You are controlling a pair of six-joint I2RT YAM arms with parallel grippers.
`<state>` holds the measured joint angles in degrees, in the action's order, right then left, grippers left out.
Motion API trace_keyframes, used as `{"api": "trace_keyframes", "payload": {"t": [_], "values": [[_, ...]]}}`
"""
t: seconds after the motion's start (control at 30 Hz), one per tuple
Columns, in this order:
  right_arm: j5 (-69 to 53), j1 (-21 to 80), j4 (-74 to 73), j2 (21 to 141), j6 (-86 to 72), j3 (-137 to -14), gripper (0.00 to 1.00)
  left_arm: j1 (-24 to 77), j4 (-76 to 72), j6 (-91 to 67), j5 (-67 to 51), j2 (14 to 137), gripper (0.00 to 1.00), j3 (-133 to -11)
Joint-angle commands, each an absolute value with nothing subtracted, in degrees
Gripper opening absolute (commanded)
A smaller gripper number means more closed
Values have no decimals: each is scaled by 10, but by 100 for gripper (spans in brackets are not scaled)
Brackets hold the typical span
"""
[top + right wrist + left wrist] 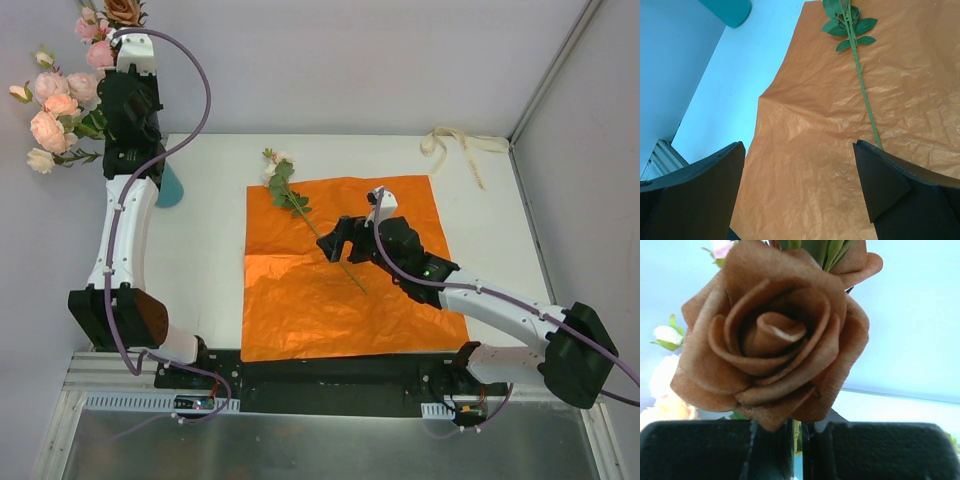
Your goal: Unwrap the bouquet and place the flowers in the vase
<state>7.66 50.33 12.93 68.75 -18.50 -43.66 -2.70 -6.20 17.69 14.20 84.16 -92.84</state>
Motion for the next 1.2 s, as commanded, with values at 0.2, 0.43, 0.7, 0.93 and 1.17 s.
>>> {"api": "trace_keyframes", "payload": {"t": [0.2, 0.43, 0.7, 0.93, 1.17], "values": [[55, 483, 165, 700, -174, -446, 99, -72, -171, 193, 101, 853, 0, -916], [49, 474, 167, 697, -173, -440, 99, -94, -223, 150, 88, 874, 0, -863], [42, 468, 171, 697, -177, -433, 99, -120, -215, 97, 94, 882, 0, -819], [33, 468, 171, 705, -183, -440, 99, -134, -186, 38, 124, 896, 0, -811], [33, 468, 166, 693, -192, -439, 99, -137, -121, 2, 144, 904, 0, -832]]}}
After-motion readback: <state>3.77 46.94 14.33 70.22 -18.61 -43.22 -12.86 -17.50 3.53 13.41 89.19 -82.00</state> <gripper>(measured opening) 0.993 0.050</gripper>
